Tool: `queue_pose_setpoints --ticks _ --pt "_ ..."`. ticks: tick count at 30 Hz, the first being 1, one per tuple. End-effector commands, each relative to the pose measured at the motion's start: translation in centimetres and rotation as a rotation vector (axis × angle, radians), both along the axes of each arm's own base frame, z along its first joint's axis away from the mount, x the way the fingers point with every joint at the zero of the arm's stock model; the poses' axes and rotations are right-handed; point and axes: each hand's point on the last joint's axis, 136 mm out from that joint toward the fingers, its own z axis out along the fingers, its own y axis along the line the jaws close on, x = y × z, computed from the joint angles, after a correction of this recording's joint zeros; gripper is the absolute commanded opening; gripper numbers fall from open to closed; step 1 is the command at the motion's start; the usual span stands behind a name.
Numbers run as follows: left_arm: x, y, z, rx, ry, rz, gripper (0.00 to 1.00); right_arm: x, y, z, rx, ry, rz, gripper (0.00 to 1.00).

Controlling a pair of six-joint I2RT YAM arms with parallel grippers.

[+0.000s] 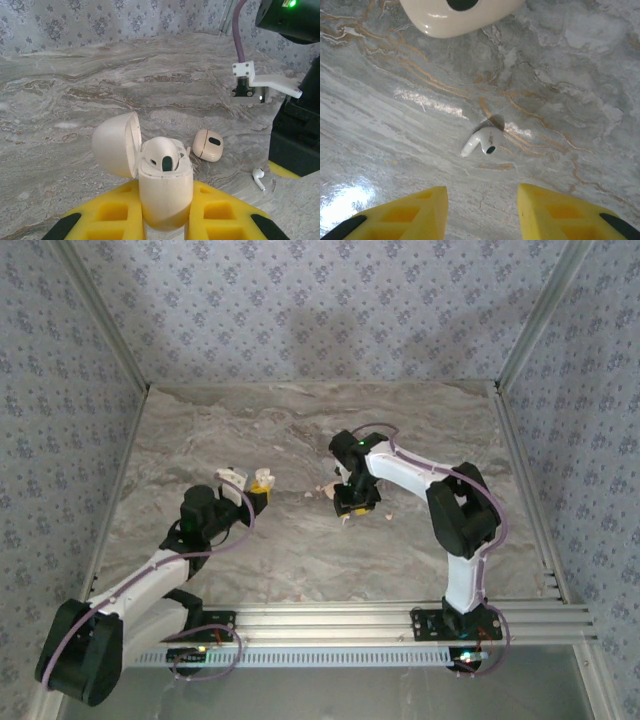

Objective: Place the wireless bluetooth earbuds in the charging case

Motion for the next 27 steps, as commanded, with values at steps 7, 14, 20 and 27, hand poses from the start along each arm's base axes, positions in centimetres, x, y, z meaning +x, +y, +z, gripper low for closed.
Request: queue_pose_setpoints --ticks 7,14,20,27 --pt "0.3 0.0 2.1 -0.007 -0.063 -0.005 0.12 -0.2 0.5 -2.4 -0.001 0.052 -0.010 0.40" --pt "0.3 0.1 2.0 -0.005 -0.060 -0.004 0.12 0.4 1.4 -2.2 0.037 0.025 0.002 0.37" --pt "0.3 0.1 2.0 -0.005 -0.062 -0.003 0.12 0.7 1.2 -0.9 0.037 -0.015 0.009 0.37" --pt "0.3 0.0 2.1 -0.006 -0.062 -0.006 0.12 0.3 -0.6 -0.6 -0.042 -0.007 0.013 0.38"
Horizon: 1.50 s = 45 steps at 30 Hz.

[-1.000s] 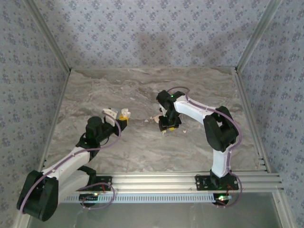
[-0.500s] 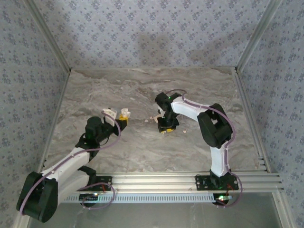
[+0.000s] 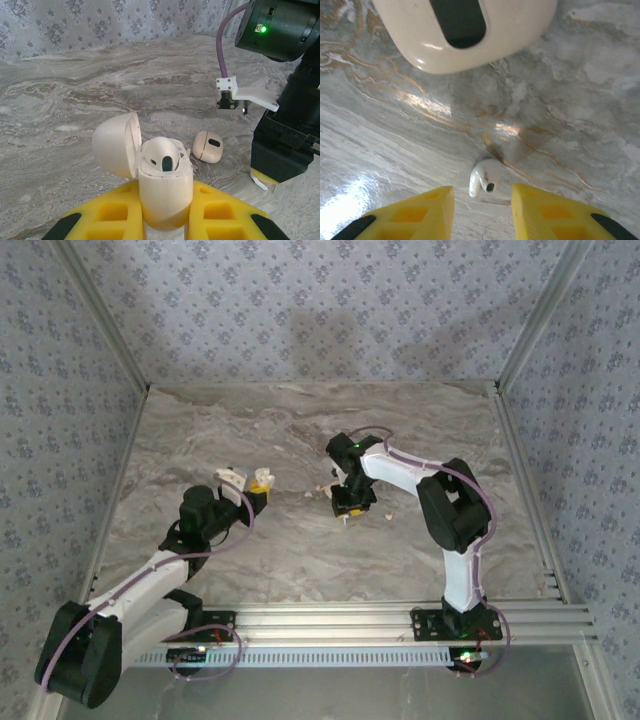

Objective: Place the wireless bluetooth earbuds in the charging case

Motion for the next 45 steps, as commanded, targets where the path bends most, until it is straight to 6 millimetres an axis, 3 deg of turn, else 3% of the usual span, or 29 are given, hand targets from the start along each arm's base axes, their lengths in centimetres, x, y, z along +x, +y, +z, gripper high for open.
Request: queue_pose_setpoints --ticks 1,32,40,45 --pt "0.4 0.0 1.8 -0.008 -0.051 -0.005 0.12 -0.5 -1.1 0.9 -0.045 0.001 0.009 0.37" --pt "0.4 0.0 1.7 -0.002 -0.047 -0.004 0.12 0.4 0.6 -1.2 -0.012 0.016 0.025 0.29" --pt "0.2 -0.1 1.4 0.002 -0.040 -0.016 0.12 0.6 0.4 -0.8 -0.008 -0.023 0.018 0.24" --pt "-0.2 -0.6 1.4 0.002 -0.038 -0.050 0.12 1.6 0.4 1.0 0.039 -0.137 -0.001 0.22"
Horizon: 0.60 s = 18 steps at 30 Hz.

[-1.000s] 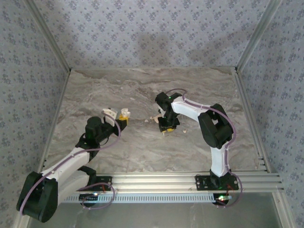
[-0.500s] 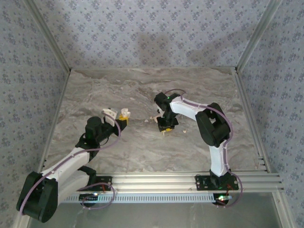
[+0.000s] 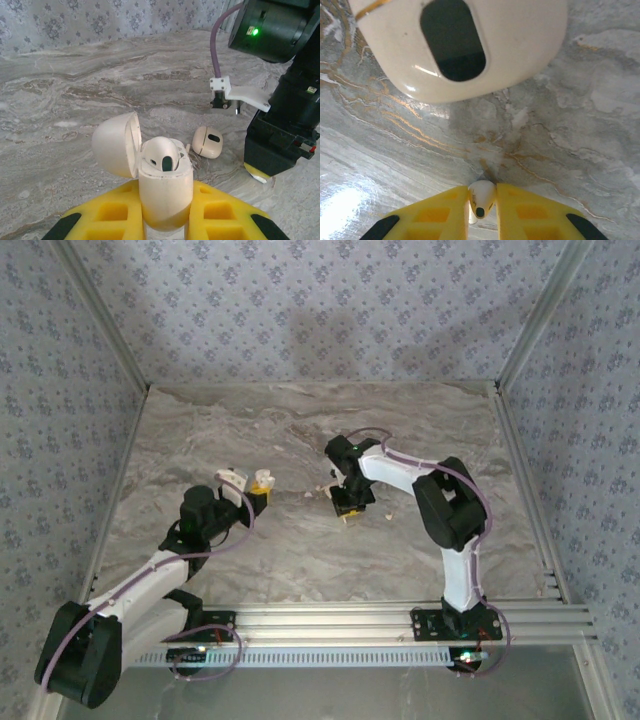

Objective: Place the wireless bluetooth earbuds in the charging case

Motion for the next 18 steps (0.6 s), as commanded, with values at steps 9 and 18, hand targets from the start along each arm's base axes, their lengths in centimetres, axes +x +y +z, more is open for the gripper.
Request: queue_pose_setpoints --ticks 9,18 --pt "-1.5 -4.3 2.7 -0.010 -0.111 -0.206 0.12 2.2 -0.5 8.6 0.226 -0.460 0.004 0.22" --pt "-1.8 -10.3 4.2 -0.020 -0.167 -0.400 0.12 1.1 -1.6 17.0 0.399 -0.784 0.073 0.22"
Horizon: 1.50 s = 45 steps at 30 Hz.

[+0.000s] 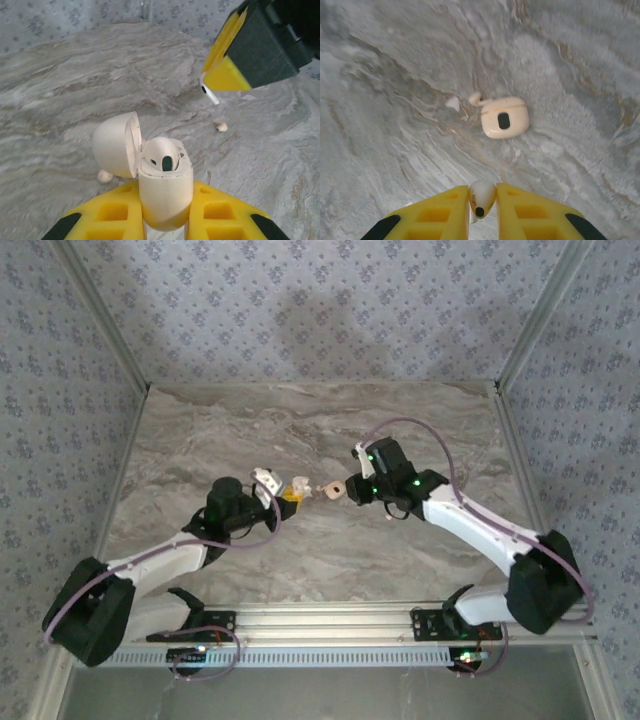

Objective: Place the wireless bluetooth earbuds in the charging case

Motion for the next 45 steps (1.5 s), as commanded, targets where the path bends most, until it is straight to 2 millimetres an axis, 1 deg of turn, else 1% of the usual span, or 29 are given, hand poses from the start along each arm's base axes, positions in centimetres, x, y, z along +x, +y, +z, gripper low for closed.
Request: queue_pose_setpoints --ticks 1,4,8,11,17,20,30,38,45 --pt "0.1 -2.4 3.9 -0.066 -0.122 -0.093 0.12 0.3 -0.2 3.8 0.065 -0.171 0.029 0.23" --pt "-0.1 -3.9 4.4 -0.081 -0.130 -0.153 0.12 -0.6 0.0 6.1 0.133 -0.236 0.065 0.23" --pt "-0.1 -5.4 5.0 -0.109 -0.135 -0.196 0.12 -1.6 0.2 8.2 0.195 -0.304 0.097 0.23" --pt "-0.2 -6.1 5.2 -0.118 -0.129 -0.218 0.12 -2.0 0.3 9.3 0.235 -0.341 0.109 0.24" --pt "-0.2 -6.9 6.0 -0.160 -0.134 -0.231 0.12 -2.1 1.1 10.3 0.297 -0.365 0.130 0.24" --pt "-0.1 -7.2 6.5 -0.184 -0.135 -0.235 0.12 -2.2 1.6 10.4 0.326 -0.365 0.147 0.24" --pt "-0.1 -7.5 7.7 -0.224 -0.144 -0.247 0.12 -2.0 2.0 10.3 0.355 -0.359 0.147 0.24" --pt "-0.1 -7.5 8.1 -0.241 -0.149 -0.246 0.12 -2.0 2.6 10.6 0.386 -0.352 0.164 0.24" --pt "-0.2 -7.5 8.4 -0.252 -0.154 -0.248 0.12 -1.8 2.7 10.2 0.382 -0.346 0.158 0.24"
